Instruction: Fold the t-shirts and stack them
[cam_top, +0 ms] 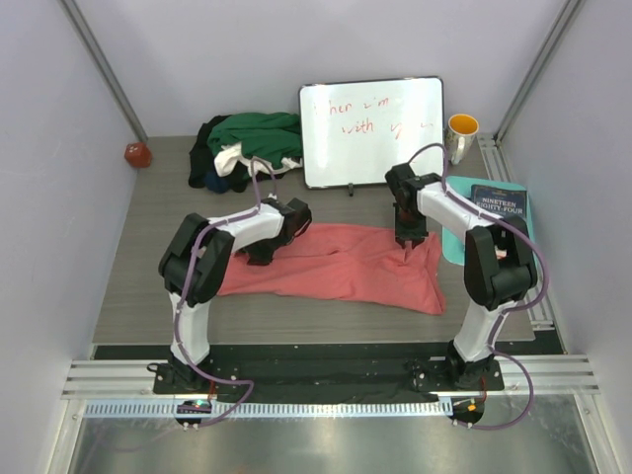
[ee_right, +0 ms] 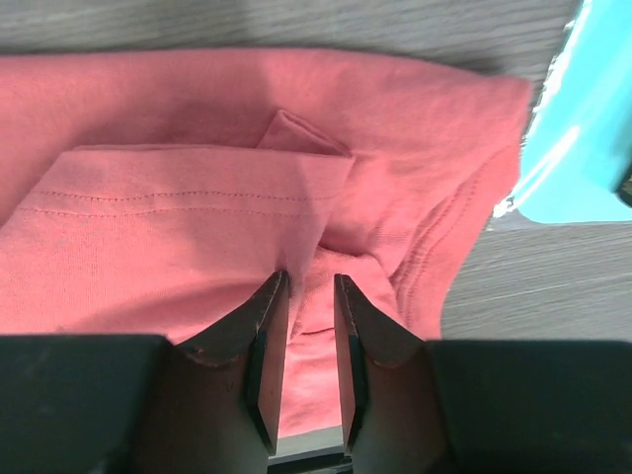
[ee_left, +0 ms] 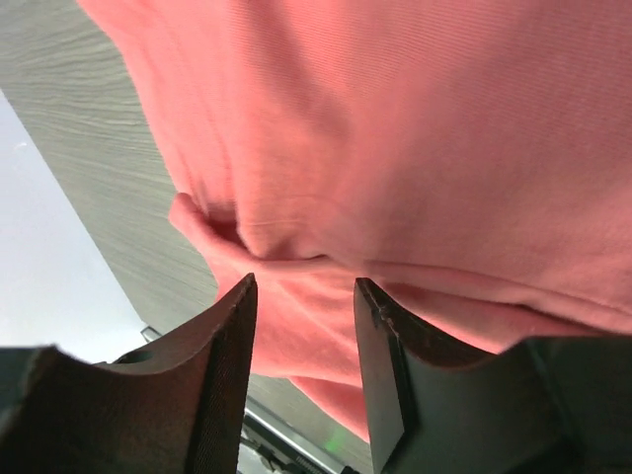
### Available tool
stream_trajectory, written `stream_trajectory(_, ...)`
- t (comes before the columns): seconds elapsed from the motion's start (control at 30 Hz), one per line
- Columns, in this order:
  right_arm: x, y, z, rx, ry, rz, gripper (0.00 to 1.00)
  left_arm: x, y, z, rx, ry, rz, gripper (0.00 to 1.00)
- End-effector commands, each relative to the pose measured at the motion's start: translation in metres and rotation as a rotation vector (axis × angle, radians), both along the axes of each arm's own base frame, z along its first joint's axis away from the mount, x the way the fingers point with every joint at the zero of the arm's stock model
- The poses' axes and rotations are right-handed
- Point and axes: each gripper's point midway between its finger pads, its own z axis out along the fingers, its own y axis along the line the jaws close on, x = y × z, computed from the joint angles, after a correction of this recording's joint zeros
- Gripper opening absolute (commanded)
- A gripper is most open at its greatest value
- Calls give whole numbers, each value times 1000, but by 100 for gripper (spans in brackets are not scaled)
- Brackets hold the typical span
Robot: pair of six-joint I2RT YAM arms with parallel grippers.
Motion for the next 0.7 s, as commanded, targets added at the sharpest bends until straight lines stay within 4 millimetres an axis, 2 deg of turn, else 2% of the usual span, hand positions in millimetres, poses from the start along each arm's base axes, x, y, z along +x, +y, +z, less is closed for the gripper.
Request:
stream_trajectory(0.0, 25, -8, 55, -24, -185, -30, 30, 13, 2, 36, -44, -163, 36, 46)
stream_trajectory(0.1, 33, -10, 78, -22, -260, -29, 30, 9, 7, 46, -48, -196, 39, 51)
stream_trajectory(0.17, 37, -8, 87, -15, -286, -21, 30, 8, 17, 50, -13, -232, 57, 57)
stream_trajectory(0.33, 45, 7, 107, 68, -324, 13, 31, 12, 37, 56, -70, -279, 188, 57)
stream_trajectory(0.43, 39, 14, 104, 104, -294, 31, 31, 16, 32, 59, -136, -274, 186, 54)
stream_trajectory(0.5, 30, 12, 95, 95, -258, 20, 27, 18, 26, 57, -166, -240, 150, 45)
stream_trajectory(0.57, 21, 18, 87, 133, -235, 16, 15, 15, 23, 52, -165, -198, 133, 34)
stream_trajectory(0.67, 5, 20, 61, 134, -167, 19, 1, 9, 16, 44, -151, -161, 105, 31)
